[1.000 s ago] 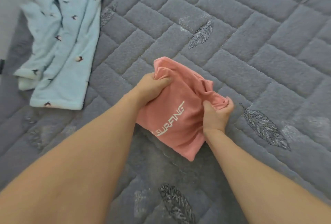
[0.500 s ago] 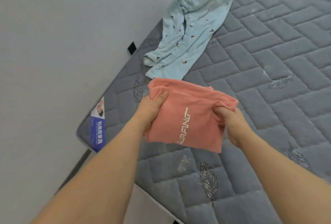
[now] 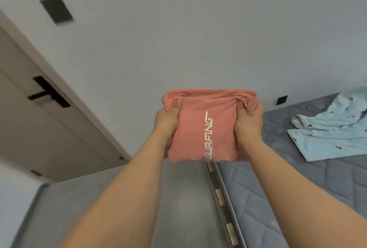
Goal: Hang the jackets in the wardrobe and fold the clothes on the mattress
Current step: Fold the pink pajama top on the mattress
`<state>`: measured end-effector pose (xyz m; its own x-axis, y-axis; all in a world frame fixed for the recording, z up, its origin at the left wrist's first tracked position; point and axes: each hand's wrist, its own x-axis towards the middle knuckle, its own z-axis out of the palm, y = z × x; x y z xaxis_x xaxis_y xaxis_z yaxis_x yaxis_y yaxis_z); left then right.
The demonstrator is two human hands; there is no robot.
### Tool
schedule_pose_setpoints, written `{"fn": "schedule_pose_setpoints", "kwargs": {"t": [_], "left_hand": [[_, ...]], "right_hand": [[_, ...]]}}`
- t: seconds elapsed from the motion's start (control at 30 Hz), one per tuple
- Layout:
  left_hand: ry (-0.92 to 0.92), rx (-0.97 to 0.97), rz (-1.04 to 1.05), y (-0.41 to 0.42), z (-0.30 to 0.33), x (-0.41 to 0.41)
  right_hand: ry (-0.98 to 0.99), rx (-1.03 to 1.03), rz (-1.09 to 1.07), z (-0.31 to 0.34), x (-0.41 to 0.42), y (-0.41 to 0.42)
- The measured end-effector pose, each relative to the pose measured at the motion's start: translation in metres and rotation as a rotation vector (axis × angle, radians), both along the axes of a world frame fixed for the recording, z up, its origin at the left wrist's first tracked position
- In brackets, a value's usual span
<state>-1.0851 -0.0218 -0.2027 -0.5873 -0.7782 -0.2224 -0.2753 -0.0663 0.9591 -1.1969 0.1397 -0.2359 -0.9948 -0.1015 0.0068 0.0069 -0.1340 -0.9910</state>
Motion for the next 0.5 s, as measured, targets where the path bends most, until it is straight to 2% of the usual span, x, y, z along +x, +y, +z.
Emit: {"fn": "schedule_pose_setpoints", "kwargs": {"t": [0.23,0.5], "left_hand": [[0.078,-0.132,0.441,-0.033,0.077,0.201],[0.065,-0.243,0.922,0.027,0.108,0.448]], "right_hand": [[0.038,-0.06,0.332,0.068,0.146,-0.101],[0.016,-0.076,0.739,0.105,0.373,-0.132]]}}
